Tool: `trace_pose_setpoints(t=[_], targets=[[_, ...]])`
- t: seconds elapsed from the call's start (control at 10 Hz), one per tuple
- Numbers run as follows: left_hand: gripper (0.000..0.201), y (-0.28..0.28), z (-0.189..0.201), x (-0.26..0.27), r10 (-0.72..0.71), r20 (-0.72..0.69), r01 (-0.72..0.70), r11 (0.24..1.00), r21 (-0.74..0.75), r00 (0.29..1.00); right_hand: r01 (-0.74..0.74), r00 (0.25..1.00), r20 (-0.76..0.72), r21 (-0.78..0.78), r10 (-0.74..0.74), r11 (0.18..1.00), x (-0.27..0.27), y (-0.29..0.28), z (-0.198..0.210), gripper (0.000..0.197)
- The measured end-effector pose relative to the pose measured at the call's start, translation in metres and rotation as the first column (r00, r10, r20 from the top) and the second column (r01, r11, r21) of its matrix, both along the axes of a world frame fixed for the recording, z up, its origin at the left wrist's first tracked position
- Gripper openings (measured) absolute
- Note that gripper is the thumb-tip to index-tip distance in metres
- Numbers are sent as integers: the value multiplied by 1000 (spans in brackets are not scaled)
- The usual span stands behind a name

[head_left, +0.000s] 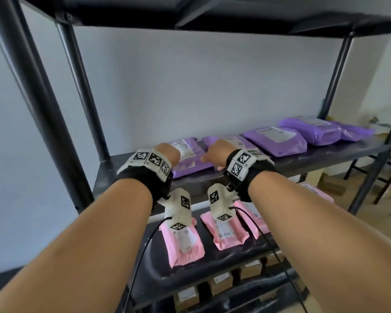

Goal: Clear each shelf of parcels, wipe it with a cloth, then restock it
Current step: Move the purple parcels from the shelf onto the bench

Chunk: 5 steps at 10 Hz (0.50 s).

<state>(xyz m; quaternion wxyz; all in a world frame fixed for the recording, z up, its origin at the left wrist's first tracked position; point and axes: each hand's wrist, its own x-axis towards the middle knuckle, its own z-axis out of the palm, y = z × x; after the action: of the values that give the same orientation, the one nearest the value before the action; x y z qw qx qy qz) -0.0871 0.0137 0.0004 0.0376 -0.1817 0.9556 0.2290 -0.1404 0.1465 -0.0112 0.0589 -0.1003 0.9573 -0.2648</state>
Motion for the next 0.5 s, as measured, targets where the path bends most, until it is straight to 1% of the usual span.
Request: trace_pose_setpoints(t=[0.1,0.2,0.3,0.4,0.5], targets=[[36,6,-1,2,-37,-14,35,991,-131,999,-3,999,-35,-17,2,1000,-4,1,2,30],[34,19,9,23,-93,115,139,856,-498,989,-36,999,-35,-90,33,995,-6,3,0,35],[33,20,6,26,-64,56,82,902,-424,996,-69,996,-55,-15,68,998,1,-3,0,34],[35,22,-1,35,-32,49,51,889,-455,998,-97,989,-104,102,108,990,5,-11,-3,26],[48,17,-14,43,62,-140,-95,966,-241,988,-118,982,-142,45,124,992,7,-4,-8,19]])
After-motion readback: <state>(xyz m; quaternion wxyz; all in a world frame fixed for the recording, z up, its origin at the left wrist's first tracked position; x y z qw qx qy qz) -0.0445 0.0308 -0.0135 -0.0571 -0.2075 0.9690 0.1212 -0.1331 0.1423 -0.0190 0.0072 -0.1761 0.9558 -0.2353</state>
